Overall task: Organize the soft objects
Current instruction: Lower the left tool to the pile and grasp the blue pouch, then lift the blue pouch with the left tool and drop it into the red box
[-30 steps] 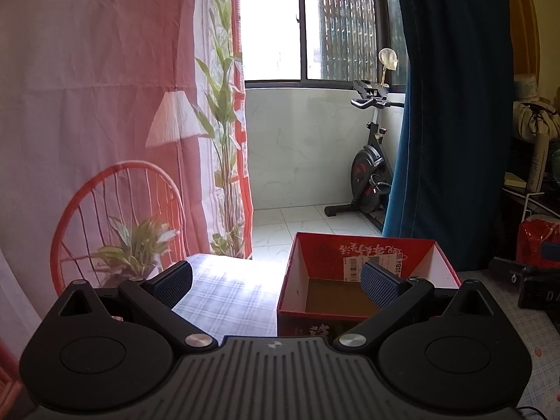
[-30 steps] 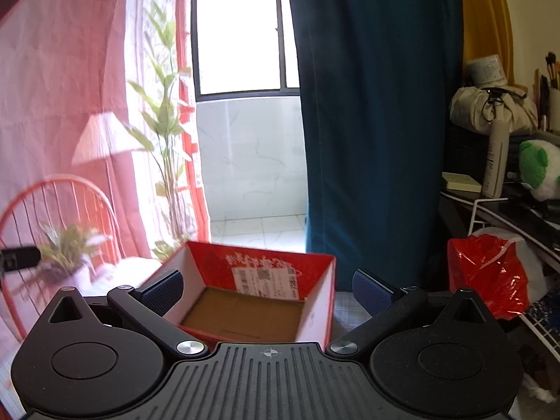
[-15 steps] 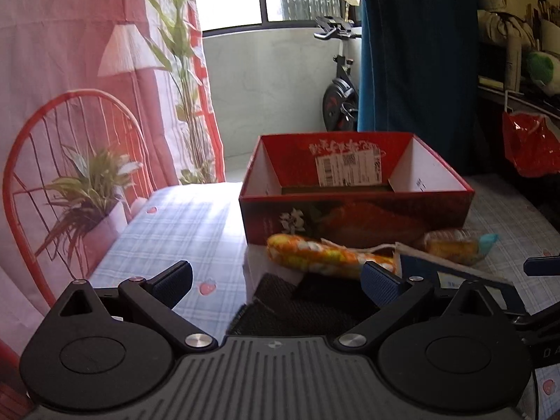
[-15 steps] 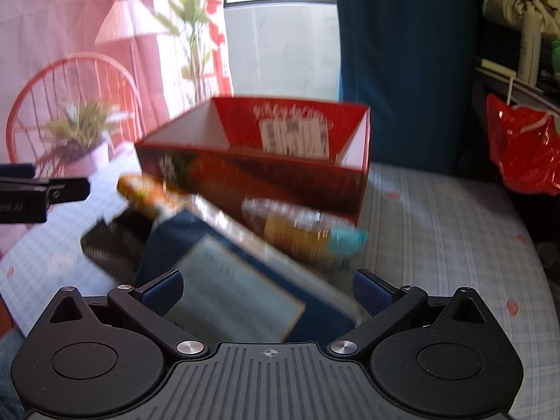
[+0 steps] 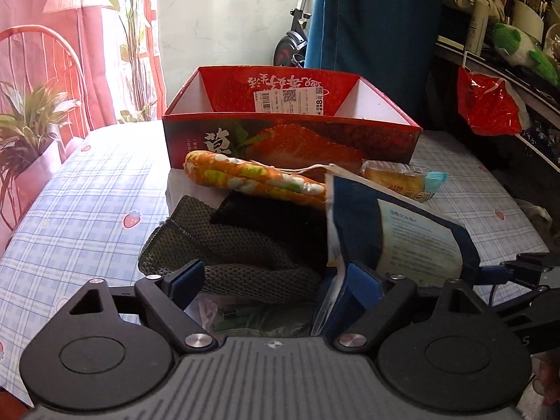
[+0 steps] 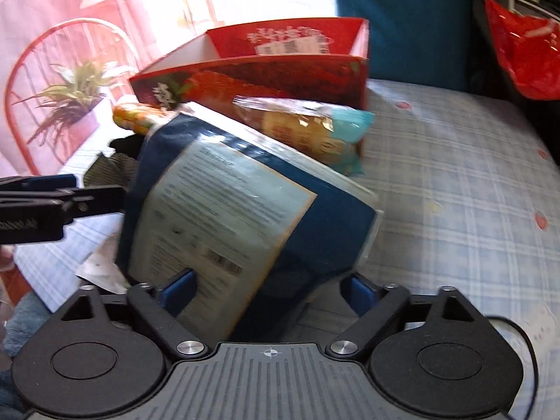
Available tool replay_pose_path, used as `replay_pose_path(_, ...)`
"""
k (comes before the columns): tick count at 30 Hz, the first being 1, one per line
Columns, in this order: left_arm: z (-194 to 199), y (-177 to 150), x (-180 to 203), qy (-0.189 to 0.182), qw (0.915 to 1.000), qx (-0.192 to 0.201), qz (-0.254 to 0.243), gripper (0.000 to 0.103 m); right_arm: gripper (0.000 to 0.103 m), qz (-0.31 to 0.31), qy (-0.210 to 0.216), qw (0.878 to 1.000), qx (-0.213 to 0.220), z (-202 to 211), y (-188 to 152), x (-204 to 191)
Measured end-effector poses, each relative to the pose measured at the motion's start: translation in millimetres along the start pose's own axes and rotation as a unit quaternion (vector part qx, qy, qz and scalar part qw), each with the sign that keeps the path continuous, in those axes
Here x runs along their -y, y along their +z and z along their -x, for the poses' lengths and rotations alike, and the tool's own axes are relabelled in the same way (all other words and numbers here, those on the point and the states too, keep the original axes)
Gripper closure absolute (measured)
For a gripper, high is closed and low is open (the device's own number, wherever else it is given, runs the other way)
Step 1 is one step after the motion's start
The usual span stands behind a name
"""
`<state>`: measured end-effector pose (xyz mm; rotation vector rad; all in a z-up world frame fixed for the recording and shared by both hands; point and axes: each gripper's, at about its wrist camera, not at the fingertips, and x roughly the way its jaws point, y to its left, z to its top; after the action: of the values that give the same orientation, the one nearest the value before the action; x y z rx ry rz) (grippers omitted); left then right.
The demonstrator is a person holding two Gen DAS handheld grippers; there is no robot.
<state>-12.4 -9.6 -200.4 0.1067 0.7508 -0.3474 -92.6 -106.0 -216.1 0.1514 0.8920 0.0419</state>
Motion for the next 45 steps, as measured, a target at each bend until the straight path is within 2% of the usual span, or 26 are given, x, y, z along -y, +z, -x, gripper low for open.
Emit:
replay_pose_path(3,-1,3,-4,0.0,0.9999,-0.005,0.01,0.024,0.031,0.017,0.002,1.0,0.01,2,14,-4)
replay_pose_path(7,3,5,-15,0.002,0.9992,-0.005,0.04,0.027,0.036,0.023,0.013,0.999,0.021,3,29,-7)
replay_pose_path(12,14,9,-33,0.002,0.9967,0.017,0.079,0.027,0.039,0.038,0.02,0.999,0.022,-7,45,-19)
replay_pose_path(15,19,11,-38,-0.001,0.9961,0.028,0.083,0.027,0.039,0.047,0.018,0.998,0.029,-12,55,-29)
replay_pose_path(18,16,7,-39,-0.014,0.9963,0.021,0.083,0.027,0.039,0.045,0.023,0.998,0.034,-17,63,-33)
replay_pose_path(20,10,3,-38,-0.033,0.9958,0.009,0.084,0.032,0.039,0.046,0.023,0.998,0.037,-20,65,-35)
replay_pose_path(24,-5,-8,-33,-0.067,0.9937,-0.011,0.089,0.036,0.038,0.045,0.029,0.998,0.041,-21,64,-31)
replay_pose_path(28,-21,-13,-29,-0.086,0.991,-0.033,0.097,0.053,0.038,0.047,0.032,0.997,0.046,-19,60,-30)
replay_pose_path(35,-27,-14,-32,-0.09,0.9897,-0.035,0.106,0.054,0.038,0.048,0.034,0.997,0.039,-8,48,-25)
replay_pose_path(40,-29,-13,-30,-0.083,0.9906,-0.038,0.102,0.05,0.051,0.04,0.045,0.998,0.019,-9,36,-20)
replay_pose_path(45,-32,-13,-28,-0.09,0.9903,-0.036,0.099,0.05,0.054,0.035,0.055,0.998,0.023,-13,34,-21)
